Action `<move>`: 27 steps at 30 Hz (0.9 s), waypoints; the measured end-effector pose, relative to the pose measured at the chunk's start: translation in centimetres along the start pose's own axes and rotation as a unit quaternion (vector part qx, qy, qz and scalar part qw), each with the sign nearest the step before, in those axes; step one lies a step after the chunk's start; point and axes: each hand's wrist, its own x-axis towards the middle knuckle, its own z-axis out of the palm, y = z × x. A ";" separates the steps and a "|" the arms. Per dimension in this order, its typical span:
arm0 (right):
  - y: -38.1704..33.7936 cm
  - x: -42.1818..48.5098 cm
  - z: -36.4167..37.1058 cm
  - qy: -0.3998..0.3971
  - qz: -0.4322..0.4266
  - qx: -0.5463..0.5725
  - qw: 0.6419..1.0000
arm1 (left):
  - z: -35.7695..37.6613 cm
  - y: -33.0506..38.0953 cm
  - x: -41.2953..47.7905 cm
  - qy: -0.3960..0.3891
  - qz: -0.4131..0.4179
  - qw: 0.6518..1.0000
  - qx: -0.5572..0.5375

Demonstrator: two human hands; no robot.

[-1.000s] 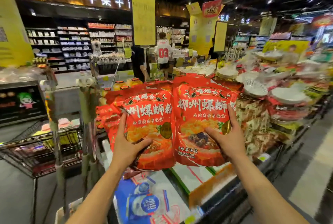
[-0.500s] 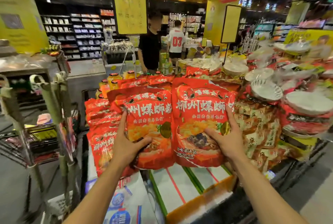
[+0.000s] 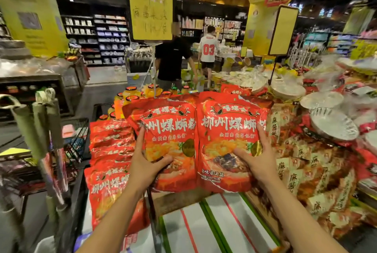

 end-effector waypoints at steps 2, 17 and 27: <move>0.8 1.2 0.5 -0.014 0.005 0.008 1.000 | 0.4 -1.2 0.8 -0.001 -0.003 1.000 -0.007; 12.0 13.6 6.6 -0.209 0.033 0.072 0.975 | 4.3 -8.8 5.0 0.086 -0.096 0.989 0.066; 23.8 14.2 11.5 -0.246 0.058 -0.213 0.944 | 7.0 -18.7 4.9 0.018 -0.134 0.967 0.215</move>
